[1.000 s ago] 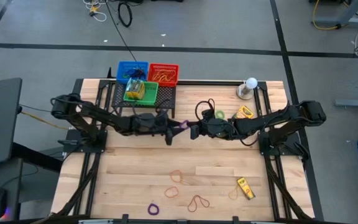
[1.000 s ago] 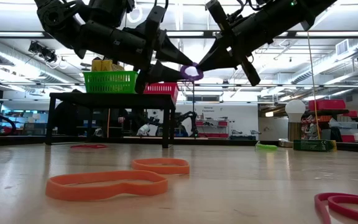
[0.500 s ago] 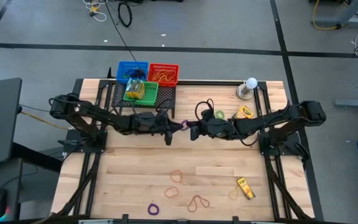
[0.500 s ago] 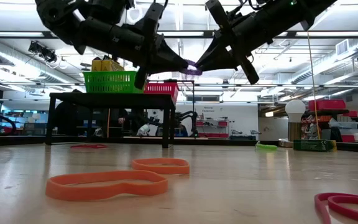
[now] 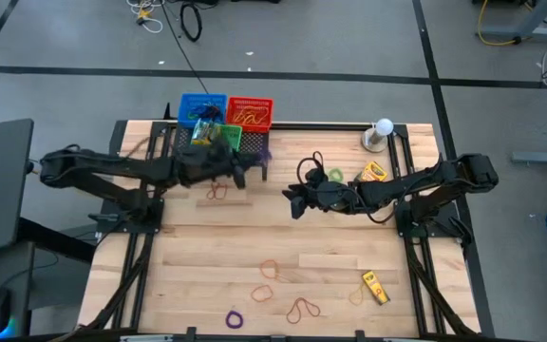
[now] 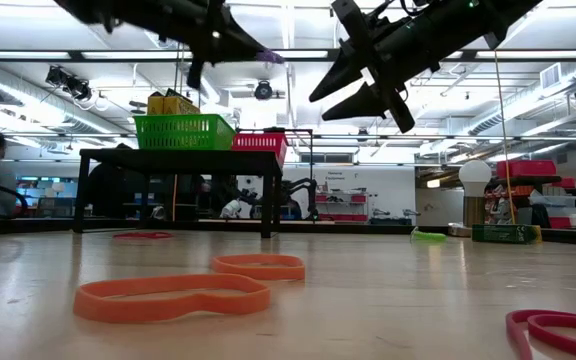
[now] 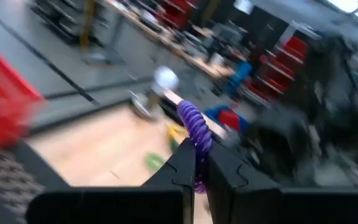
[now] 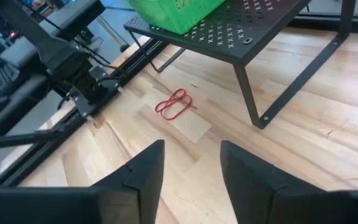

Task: Pick & Place Office Desk Supplies
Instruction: Put the violet spring keychain into the blue bin

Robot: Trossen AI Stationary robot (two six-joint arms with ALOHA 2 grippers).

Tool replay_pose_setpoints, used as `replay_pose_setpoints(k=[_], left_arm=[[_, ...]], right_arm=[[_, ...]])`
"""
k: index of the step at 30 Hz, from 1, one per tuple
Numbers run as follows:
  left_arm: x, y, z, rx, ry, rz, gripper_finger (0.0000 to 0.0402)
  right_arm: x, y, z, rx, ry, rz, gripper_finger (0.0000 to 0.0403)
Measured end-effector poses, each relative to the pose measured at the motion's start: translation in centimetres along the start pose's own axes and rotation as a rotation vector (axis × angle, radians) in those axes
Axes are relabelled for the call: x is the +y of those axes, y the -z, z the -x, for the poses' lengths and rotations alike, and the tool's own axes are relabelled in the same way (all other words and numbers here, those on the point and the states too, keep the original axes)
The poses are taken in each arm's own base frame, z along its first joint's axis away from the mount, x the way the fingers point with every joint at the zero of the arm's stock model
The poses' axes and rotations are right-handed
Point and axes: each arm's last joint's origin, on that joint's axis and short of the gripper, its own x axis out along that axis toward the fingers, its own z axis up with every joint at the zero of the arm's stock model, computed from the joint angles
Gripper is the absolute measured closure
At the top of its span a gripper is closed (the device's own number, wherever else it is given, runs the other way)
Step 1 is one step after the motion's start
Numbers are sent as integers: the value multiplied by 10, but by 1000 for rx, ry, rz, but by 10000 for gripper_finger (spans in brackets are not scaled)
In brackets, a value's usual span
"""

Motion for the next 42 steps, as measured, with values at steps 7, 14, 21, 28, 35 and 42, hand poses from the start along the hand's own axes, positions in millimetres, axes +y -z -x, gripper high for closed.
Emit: replay_pose_setpoints(k=[7,14,21,28,35,42], left_arm=[[18,-70,10,-90,-240,-36,383],[61,-114,14,-153,-370,7,383],[112,-129,26,-140,-488,90,383],[154,-129,41,-9,-608,136,383],[171,-123,47,89,-659,150,382],[181,-115,56,197,-731,173,373]], right_arm=[[0,0,0,1,0,54,307],[0,0,0,1,0,74,376],[0,0,0,1,0,85,397],[0,0,0,-8,11,84,387],[-3,-2,-1,-16,23,80,393],[-4,-4,-2,-20,30,80,394]])
